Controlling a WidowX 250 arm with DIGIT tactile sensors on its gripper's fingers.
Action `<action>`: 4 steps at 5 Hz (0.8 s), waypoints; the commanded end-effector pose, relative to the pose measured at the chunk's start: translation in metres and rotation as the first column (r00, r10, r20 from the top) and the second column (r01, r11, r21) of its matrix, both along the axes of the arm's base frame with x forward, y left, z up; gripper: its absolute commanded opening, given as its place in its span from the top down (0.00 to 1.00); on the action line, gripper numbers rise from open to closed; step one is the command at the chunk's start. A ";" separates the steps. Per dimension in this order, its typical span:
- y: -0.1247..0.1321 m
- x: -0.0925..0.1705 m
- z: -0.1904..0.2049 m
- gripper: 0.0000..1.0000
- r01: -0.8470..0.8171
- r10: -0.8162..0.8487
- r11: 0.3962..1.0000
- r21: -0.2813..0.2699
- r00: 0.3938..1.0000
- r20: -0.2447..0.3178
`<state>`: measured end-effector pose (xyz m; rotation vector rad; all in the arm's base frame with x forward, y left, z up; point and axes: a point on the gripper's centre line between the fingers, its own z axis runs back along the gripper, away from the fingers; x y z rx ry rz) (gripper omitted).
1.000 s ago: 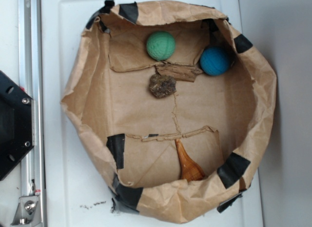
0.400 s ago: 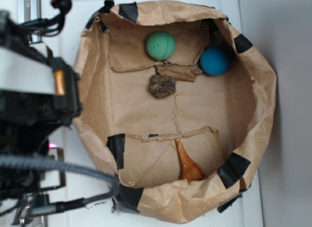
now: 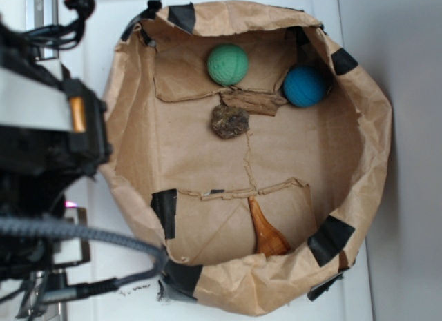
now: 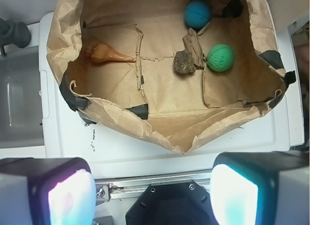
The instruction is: Grab the green ball.
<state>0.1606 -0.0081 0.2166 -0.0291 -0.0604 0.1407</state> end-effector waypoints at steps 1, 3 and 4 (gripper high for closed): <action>-0.011 0.042 0.002 0.00 -0.157 0.157 0.988 0.001 0.988 0.007; -0.005 0.079 -0.024 0.00 -0.486 0.488 0.872 -0.051 0.871 0.054; 0.014 0.096 -0.038 0.00 -0.609 0.605 0.792 -0.038 0.774 0.187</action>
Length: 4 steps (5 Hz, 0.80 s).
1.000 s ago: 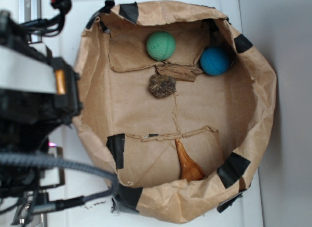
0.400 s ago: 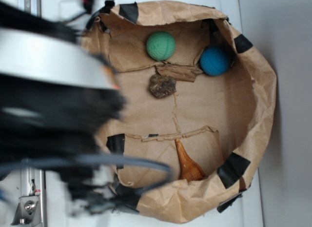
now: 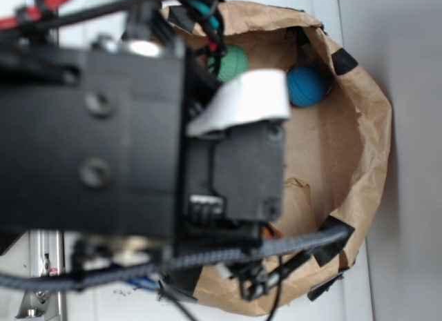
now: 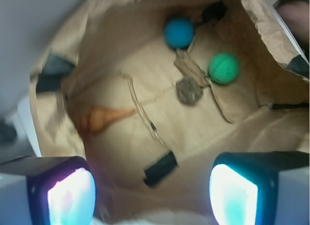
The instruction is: Grab the green ball.
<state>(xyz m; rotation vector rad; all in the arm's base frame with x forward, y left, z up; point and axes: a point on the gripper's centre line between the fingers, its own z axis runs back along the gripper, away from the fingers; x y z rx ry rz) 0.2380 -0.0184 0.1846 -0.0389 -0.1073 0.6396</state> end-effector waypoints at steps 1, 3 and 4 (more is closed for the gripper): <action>0.049 0.034 -0.022 0.00 -0.278 0.258 0.950 0.144 0.956 0.141; 0.087 0.041 -0.076 0.00 -0.426 0.421 0.880 0.210 0.904 0.069; 0.099 0.042 -0.079 0.00 -0.472 0.463 0.858 0.202 0.882 0.093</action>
